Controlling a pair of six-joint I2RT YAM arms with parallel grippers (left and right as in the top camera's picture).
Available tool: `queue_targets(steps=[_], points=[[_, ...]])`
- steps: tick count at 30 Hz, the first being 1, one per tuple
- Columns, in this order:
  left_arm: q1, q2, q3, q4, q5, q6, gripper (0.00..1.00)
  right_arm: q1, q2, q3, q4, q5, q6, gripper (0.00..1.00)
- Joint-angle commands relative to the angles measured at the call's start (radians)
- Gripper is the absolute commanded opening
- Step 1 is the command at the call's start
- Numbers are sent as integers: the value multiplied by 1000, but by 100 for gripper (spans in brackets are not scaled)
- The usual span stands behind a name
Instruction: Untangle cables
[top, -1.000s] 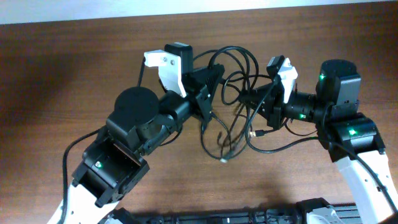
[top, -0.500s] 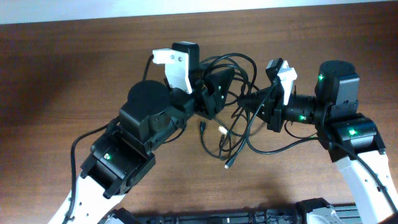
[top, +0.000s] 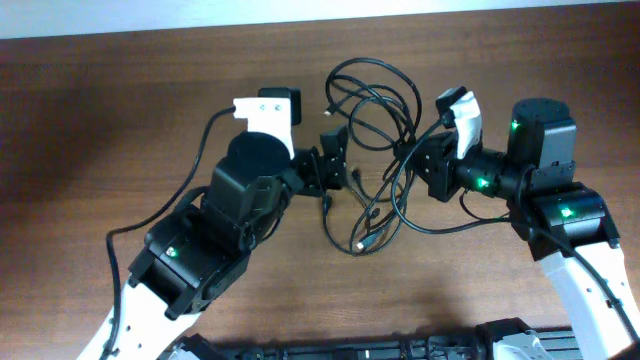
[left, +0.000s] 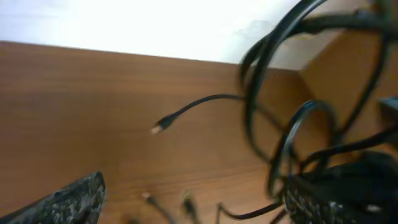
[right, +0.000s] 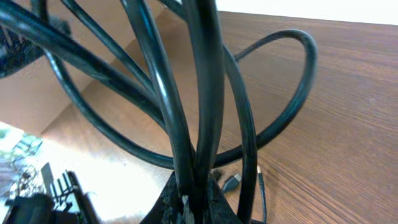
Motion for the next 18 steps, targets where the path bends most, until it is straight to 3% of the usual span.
queue_targets(steps=[1,10,18], points=[[2,-2,16,-44,-108,5,95,-2,-14,5,18,28,35,4],[2,-1,16,-71,-87,0,97,-2,-64,5,70,31,105,4],[2,-1,16,-76,-61,0,99,-2,-66,47,36,279,350,4]])
